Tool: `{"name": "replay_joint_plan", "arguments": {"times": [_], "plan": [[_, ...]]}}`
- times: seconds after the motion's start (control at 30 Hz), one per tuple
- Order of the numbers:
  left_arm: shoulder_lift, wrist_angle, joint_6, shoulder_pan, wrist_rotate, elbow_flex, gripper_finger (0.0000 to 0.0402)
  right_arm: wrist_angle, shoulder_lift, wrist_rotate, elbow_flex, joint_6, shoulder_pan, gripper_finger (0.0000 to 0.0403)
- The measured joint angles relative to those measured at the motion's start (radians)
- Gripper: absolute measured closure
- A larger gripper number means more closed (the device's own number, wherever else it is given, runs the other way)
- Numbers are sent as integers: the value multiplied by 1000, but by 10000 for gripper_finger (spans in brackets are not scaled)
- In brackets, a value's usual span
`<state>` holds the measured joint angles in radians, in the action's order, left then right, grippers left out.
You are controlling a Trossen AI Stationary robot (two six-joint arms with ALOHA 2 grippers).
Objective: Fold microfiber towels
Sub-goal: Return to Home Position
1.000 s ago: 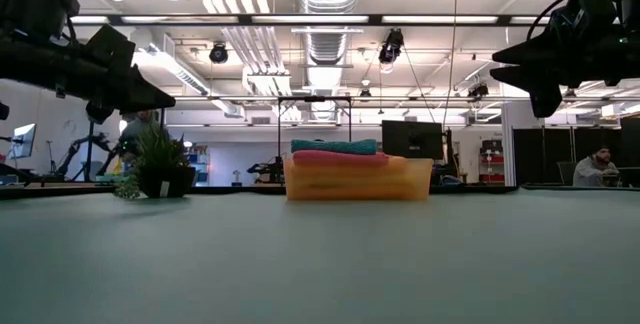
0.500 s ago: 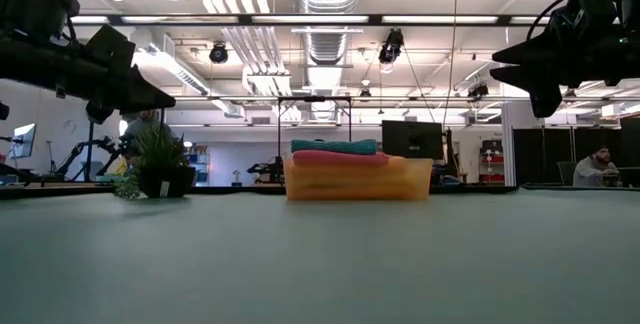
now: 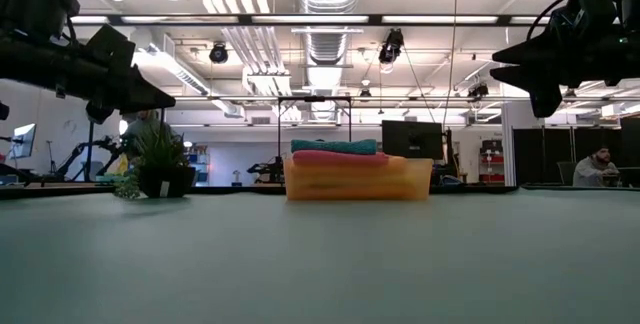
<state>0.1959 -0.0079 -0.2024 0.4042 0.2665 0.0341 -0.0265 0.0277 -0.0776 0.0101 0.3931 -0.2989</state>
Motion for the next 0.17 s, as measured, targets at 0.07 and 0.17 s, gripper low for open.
{"name": "replay_joint_plan", "arguments": {"times": [0.07, 0.17], "plan": [[1, 0, 0, 0, 0, 0, 402, 0, 0, 0, 0, 0, 0, 264], [0, 0, 0, 0, 0, 0, 402, 0, 0, 0, 0, 0, 0, 264]]}}
